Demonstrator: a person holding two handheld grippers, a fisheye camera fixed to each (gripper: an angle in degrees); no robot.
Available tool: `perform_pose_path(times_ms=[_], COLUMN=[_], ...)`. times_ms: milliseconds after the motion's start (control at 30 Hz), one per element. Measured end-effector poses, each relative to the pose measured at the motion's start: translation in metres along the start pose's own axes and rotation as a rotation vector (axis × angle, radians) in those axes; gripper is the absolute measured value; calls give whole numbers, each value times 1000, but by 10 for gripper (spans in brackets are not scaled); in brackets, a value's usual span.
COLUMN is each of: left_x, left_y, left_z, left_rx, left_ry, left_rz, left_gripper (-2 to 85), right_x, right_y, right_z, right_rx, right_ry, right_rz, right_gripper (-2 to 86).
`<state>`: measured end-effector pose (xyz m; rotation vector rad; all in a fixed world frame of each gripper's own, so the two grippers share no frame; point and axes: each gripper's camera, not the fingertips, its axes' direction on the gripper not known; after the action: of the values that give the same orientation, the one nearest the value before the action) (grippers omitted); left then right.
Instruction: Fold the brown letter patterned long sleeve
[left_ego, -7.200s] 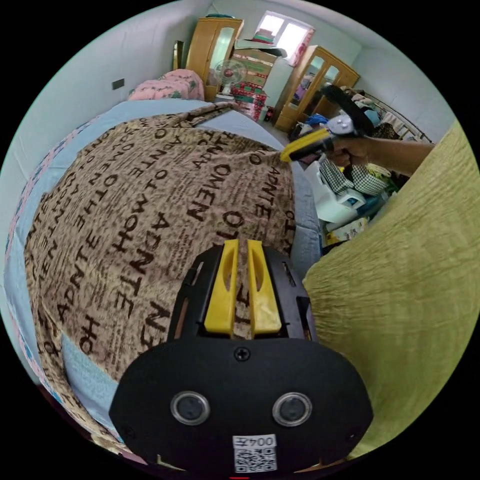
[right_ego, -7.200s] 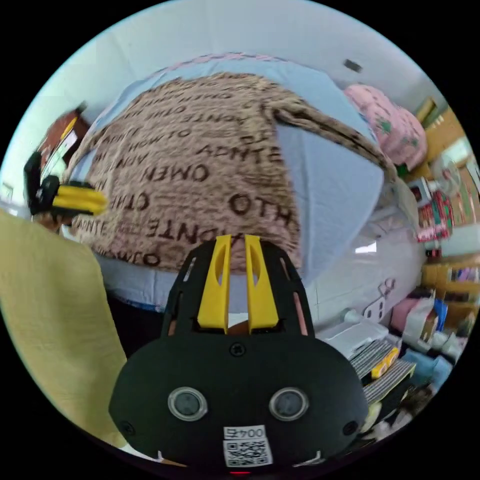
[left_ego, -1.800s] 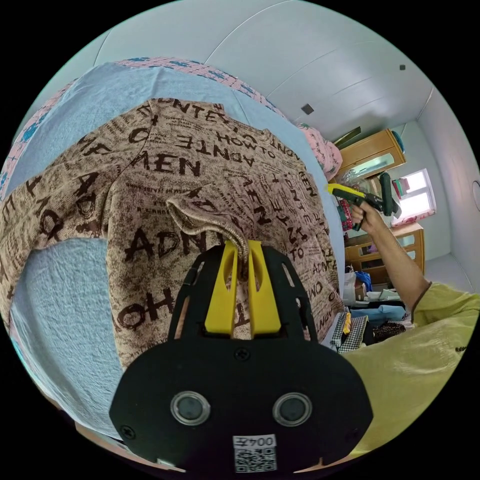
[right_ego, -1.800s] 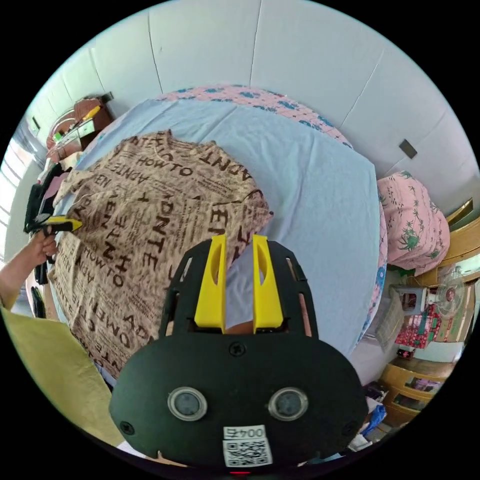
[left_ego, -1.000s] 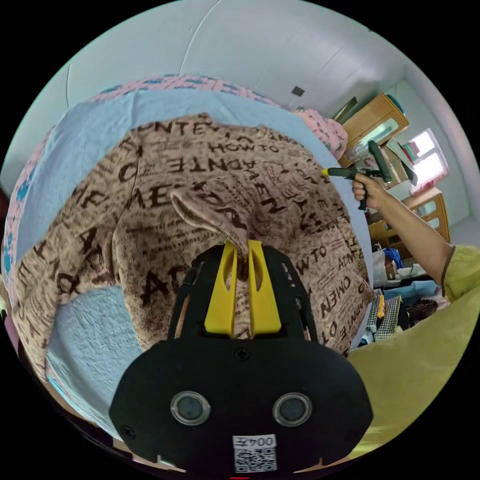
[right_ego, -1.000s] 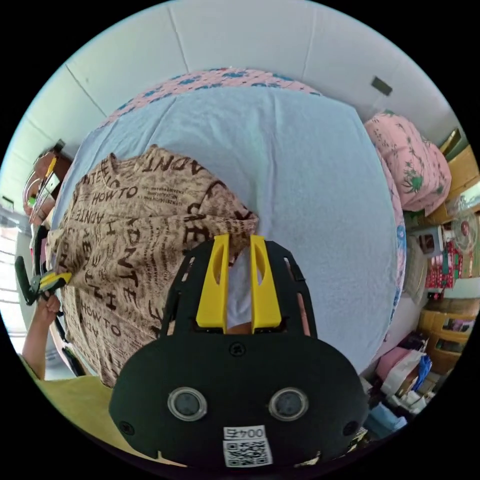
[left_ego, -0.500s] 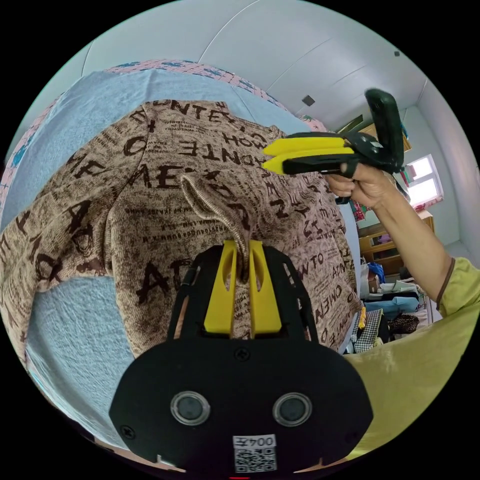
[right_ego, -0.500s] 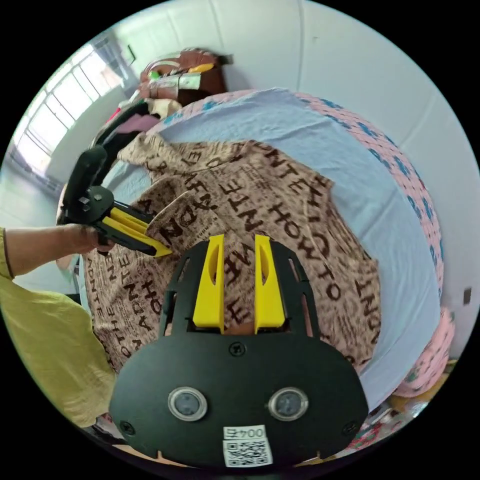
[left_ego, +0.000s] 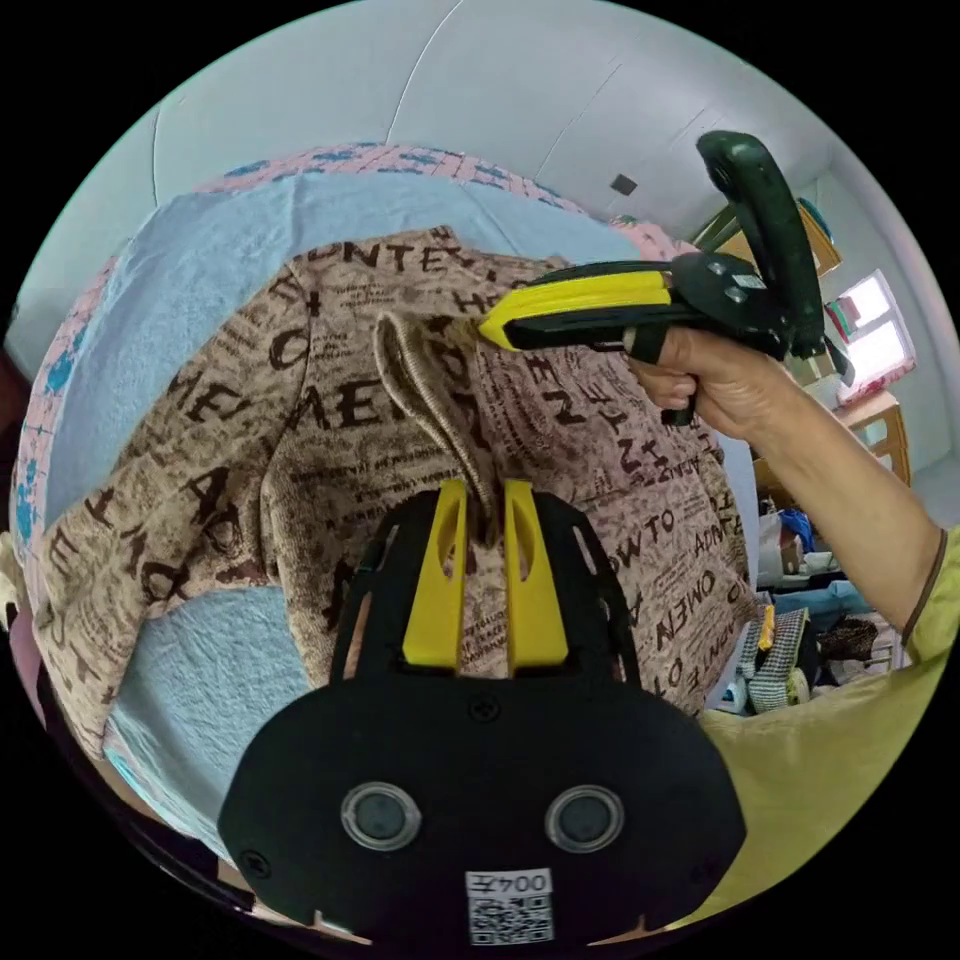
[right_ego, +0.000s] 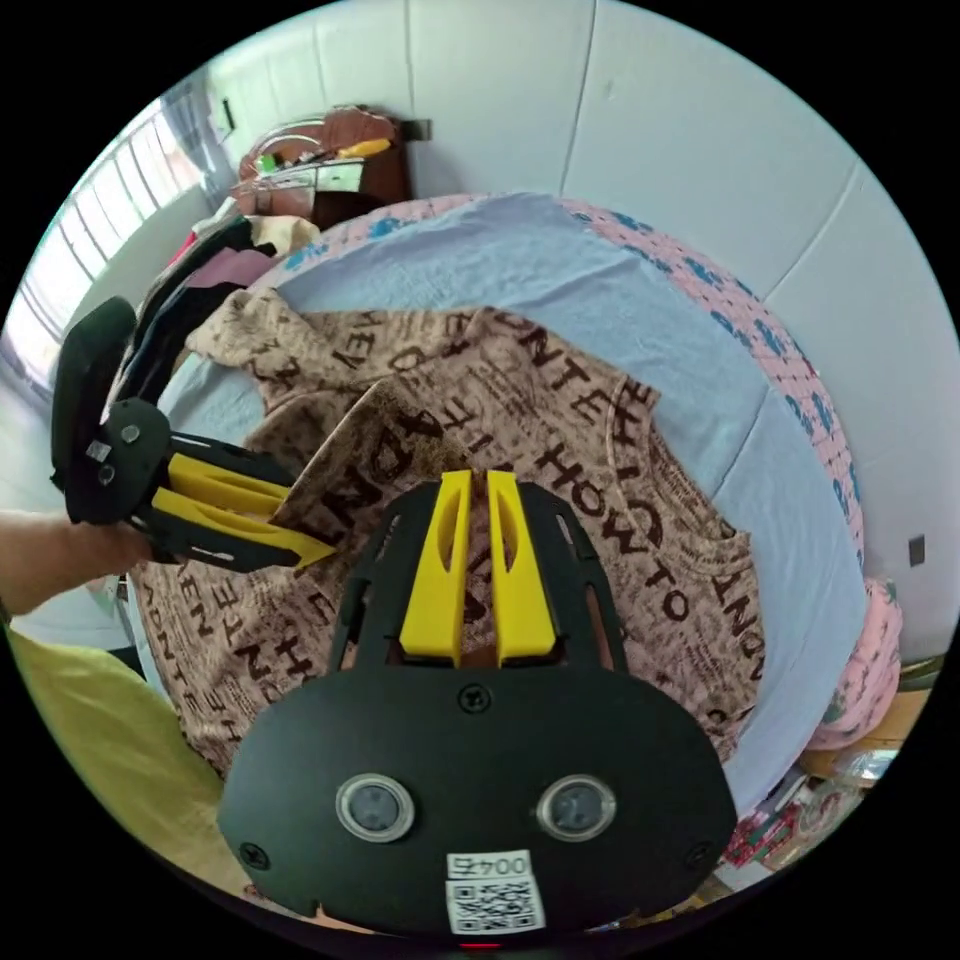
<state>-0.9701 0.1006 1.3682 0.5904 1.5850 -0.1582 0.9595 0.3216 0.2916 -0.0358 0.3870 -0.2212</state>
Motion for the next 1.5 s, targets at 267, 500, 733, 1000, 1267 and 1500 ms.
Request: perform_pose_path(times_ms=[267, 500, 733, 1000, 1267, 1500], left_x=[-52, 28, 134, 180, 194, 229], left_y=[18, 5, -42, -53, -61, -48], left_z=[-49, -72, -4, 13, -3, -71], left_rx=[172, 222, 18, -56, -54, 36], left_ry=[136, 27, -54, -190, -177, -152], left_rz=[-255, -90, 164, 242, 233, 308], left_gripper=[109, 76, 70, 57, 73, 75], right_x=[-5, 5, 29, 47, 59, 15], right_y=[64, 277, 365, 358, 389, 505], right_z=[-58, -130, -133, -132, -163, -227], right_rx=[197, 208, 50, -36, 5, 53], right_ry=[63, 290, 305, 262, 165, -152], right_rz=[221, 549, 611, 471, 618, 796], right_gripper=[84, 57, 79, 24, 64, 86])
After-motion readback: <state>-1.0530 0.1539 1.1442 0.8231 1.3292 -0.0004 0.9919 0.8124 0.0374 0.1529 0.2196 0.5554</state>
